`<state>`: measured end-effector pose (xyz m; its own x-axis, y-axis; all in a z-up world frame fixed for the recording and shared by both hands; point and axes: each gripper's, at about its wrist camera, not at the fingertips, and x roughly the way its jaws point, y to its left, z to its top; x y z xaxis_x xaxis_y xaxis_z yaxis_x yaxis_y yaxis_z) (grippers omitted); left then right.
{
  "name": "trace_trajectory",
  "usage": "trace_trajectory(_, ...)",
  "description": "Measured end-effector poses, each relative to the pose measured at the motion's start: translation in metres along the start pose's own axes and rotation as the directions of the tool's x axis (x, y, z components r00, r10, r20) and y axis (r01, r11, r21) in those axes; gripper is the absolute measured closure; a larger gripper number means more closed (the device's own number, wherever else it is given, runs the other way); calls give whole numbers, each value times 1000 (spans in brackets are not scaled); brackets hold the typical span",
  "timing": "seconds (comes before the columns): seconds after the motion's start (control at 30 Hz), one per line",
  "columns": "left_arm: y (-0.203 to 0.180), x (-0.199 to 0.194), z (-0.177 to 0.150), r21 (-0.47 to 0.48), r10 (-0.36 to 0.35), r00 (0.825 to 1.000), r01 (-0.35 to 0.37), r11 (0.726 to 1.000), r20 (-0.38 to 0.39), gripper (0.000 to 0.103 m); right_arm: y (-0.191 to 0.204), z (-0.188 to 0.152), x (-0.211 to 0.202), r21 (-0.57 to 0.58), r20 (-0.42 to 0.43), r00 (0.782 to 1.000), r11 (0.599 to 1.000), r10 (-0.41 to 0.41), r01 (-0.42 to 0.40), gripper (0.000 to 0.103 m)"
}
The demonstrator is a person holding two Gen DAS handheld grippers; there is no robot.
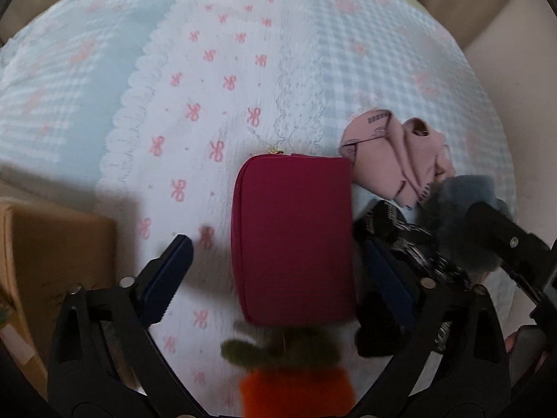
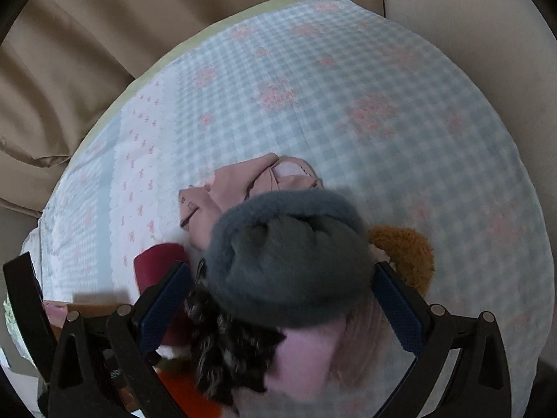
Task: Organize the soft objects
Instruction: 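Grasp the magenta pouch with the left tool while the right grasps the grey hat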
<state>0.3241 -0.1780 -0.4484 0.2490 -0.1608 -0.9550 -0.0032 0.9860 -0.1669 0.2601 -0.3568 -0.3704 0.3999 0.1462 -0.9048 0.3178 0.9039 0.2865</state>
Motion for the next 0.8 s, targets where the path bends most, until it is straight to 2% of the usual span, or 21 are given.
trace_trajectory(0.07, 1, 7, 2, -4, -7, 1000, 7, 1000, -16, 24, 3, 4, 6, -7, -4, 1000, 1000, -9, 9, 10)
trace_trajectory(0.13, 2, 14, 3, -15, -37, 999, 37, 999, -38, 37, 5, 7, 10, -17, -6, 1000, 1000, -22, 21, 25)
trace_trajectory(0.33, -4, 12, 3, 14, -27, 999, 27, 1000, -37, 50, 0, 6, 14, -3, -13, 1000, 1000, -18, 18, 46)
trace_trajectory(0.53, -1, 2, 5, 8, -44, 999, 44, 999, -22, 62, 5, 4, 7, -22, 5, 1000, 1000, -17, 17, 54)
trace_trajectory(0.8, -5, -34, 7, 12, -61, 998, 61, 998, 32, 64, 19, 7, -27, -58, 72, 997, 998, 4, 0, 55)
